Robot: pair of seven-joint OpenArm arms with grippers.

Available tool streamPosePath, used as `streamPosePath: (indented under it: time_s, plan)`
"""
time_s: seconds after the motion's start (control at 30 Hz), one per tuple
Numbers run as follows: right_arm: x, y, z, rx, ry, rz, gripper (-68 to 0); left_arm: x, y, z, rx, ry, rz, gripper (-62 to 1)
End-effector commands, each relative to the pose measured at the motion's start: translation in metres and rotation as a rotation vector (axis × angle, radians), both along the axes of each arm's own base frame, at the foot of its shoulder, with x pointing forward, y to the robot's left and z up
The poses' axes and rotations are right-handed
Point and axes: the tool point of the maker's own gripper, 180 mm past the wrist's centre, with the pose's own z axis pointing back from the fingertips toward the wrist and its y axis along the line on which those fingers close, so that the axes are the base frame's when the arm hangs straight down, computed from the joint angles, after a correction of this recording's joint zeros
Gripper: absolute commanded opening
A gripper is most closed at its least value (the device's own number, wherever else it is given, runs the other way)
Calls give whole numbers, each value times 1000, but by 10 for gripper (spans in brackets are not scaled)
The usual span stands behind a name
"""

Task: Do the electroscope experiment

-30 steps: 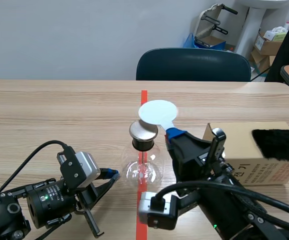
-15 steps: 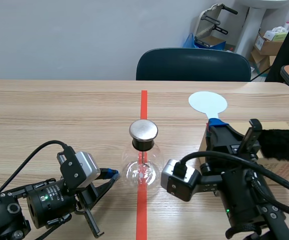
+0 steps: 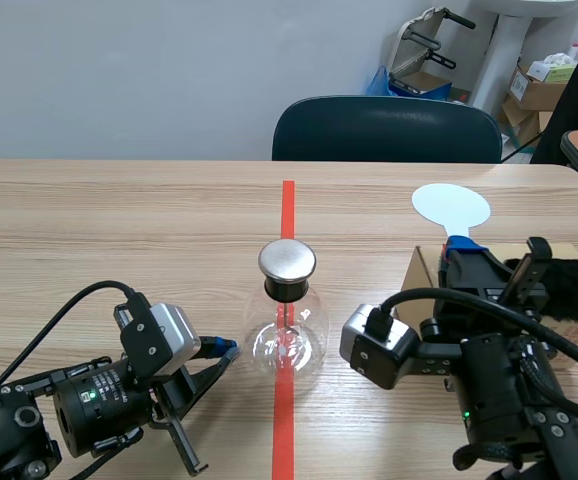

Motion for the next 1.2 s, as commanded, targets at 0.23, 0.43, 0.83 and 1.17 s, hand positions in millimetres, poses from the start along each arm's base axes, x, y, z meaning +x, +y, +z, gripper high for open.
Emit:
streamPosePath:
  time_s: [0.23,0.43,0.83,1.17]
  plan:
    - [-1,26,10,-12,-36,158,-658,3,-6,9,-31,-19,-1,-575]
    - [-10,55,9,-28,-32,324,-658,3,-6,9,-31,-19,-1,-575]
    - [-34,96,5,-49,-24,589,-658,3,-6,9,-31,-19,-1,-575]
    - [-43,106,4,-55,-21,664,-658,3,-6,9,-31,-19,-1,-575]
